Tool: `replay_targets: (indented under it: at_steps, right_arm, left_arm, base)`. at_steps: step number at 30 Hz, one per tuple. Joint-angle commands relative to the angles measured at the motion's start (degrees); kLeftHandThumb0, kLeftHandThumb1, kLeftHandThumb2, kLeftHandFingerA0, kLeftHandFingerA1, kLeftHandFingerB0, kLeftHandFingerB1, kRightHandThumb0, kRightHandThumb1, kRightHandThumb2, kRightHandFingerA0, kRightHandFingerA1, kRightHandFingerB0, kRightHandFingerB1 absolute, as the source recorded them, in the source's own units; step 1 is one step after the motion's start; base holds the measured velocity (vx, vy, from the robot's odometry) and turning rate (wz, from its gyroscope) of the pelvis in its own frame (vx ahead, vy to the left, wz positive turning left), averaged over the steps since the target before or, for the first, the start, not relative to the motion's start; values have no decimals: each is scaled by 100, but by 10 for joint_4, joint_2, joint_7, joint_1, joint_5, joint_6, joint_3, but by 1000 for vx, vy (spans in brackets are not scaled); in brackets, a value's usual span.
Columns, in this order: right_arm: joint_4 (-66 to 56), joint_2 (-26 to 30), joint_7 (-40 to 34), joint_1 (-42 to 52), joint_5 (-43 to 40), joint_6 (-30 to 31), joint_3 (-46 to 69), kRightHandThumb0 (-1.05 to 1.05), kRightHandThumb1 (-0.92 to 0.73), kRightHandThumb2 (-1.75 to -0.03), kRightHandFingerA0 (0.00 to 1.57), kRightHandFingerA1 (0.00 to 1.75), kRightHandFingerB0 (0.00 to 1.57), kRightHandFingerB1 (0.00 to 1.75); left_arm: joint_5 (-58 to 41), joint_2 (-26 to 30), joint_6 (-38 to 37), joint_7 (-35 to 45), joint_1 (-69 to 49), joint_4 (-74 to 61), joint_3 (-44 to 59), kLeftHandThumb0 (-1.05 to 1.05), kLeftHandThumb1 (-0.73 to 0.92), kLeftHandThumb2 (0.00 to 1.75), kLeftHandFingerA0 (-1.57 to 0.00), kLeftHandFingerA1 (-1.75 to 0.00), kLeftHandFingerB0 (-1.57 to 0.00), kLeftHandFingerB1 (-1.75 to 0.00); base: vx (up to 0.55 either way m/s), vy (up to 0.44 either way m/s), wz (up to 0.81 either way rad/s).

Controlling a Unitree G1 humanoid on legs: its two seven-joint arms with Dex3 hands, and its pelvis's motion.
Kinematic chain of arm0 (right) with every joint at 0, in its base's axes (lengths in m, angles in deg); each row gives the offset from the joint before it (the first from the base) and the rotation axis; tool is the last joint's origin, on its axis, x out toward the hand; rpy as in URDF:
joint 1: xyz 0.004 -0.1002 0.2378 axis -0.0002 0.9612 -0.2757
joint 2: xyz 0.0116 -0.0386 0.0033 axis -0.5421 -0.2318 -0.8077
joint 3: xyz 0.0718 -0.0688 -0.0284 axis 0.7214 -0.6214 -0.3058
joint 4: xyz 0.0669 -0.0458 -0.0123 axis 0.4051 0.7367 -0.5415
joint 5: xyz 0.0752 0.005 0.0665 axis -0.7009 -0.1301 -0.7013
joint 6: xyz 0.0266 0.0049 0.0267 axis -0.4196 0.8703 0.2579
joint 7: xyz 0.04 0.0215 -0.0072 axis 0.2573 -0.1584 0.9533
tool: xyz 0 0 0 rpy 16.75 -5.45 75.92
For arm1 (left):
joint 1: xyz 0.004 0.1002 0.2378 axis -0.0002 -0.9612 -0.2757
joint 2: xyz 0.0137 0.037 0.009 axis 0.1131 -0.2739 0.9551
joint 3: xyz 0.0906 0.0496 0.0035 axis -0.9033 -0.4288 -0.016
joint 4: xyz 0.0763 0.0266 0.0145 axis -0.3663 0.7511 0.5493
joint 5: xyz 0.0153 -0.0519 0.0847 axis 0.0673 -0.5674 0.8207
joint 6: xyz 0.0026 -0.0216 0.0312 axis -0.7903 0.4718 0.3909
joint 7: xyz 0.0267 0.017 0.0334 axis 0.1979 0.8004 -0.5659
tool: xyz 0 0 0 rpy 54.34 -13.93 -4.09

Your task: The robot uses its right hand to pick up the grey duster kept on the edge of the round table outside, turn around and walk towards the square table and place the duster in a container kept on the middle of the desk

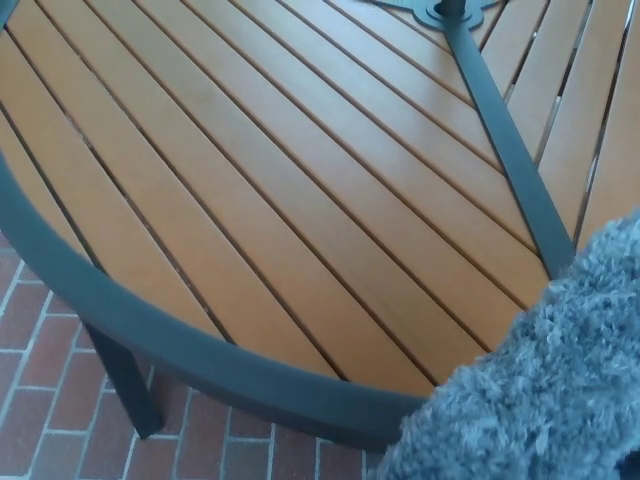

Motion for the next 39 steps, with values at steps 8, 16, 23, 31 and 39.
replay_targets:
  at_steps: [8,16,23,31,39]
  right_arm:
    - [59,-13,76,9,54,-108,26,-52,-27,-131,145,129,146,108]
    - [69,-28,86,29,65,-114,32,-53,-24,-131,146,128,149,108]
    - [79,-42,97,28,58,-111,59,-56,-22,-134,146,132,151,108]
    - [94,-43,114,28,67,-116,87,-57,-22,-136,147,133,152,110]
    - [107,-39,130,19,72,-116,119,-56,-25,-137,148,139,151,116]
  left_arm:
    - [-1,4,-43,-12,2,2,-2,-2,49,110,-98,-99,-82,-83]
    - [-10,5,-41,0,2,5,2,-1,49,111,-101,-100,-85,-85]
    - [-6,6,-43,-3,0,1,0,0,49,111,-100,-99,-84,-85]
    - [-5,6,-45,-2,-5,3,-2,3,46,113,-98,-96,-89,-70]
    - [-10,4,-35,3,-10,-2,1,1,51,105,-97,-97,-90,-70]
  base:
    - [-41,-158,-19]
    - [-1,-81,-25]
    - [40,239,-38]
    - [14,168,-28]
    - [26,-34,-30]
